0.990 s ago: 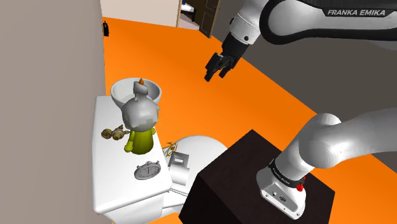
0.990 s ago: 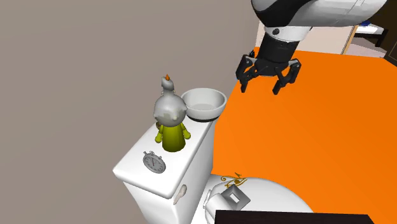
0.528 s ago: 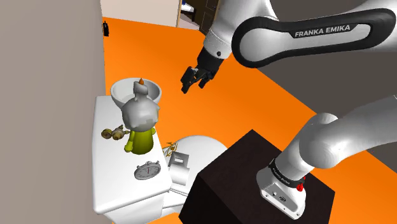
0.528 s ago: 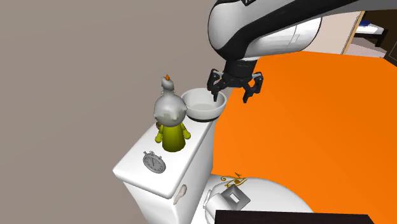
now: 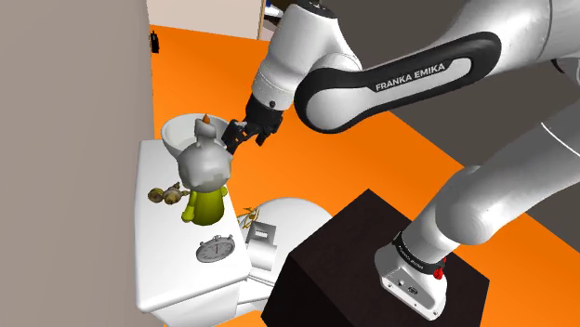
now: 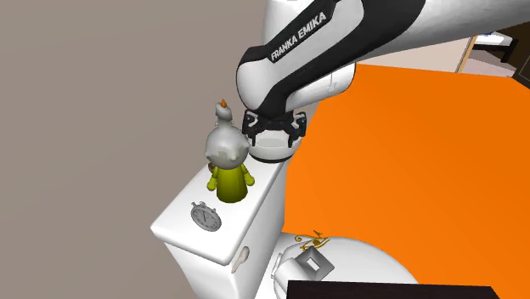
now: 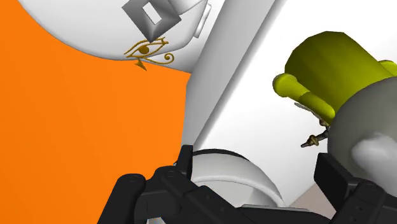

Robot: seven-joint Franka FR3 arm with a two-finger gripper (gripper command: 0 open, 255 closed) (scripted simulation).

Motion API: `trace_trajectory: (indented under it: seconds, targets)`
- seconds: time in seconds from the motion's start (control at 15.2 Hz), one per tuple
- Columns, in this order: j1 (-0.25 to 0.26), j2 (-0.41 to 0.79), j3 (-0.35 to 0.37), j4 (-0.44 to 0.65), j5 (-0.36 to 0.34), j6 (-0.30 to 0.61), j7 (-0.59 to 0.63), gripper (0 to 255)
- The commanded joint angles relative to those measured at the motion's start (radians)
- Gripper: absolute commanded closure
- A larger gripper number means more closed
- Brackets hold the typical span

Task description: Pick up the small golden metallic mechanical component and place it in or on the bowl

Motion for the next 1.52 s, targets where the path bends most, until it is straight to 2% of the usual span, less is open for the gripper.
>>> trace_trajectory:
  seconds: [0.0,0.2,0.33,0.53,0.79,0.86,0.92,0.99,1.45]
  targets:
    - [-0.014,0.084,0.05,0.029,-0.081,0.05,0.09,0]
    - [-0.023,0.216,0.097,0.1,-0.241,0.083,0.239,0]
    - [-0.004,0.308,0.103,0.158,-0.359,0.089,0.342,0]
    - [0.064,0.442,0.074,0.255,-0.514,0.082,0.473,0]
    - [0.143,0.613,0.05,0.405,-0.682,0.049,0.606,0]
    - [0.135,0.62,0.062,0.408,-0.692,0.046,0.613,0]
    - [0.013,0.555,0.042,0.397,-0.646,0.045,0.573,0]
    - [0.013,0.555,0.043,0.397,-0.647,0.045,0.573,0]
    - [0.248,0.868,0.039,0.849,-0.755,-0.342,0.537,0]
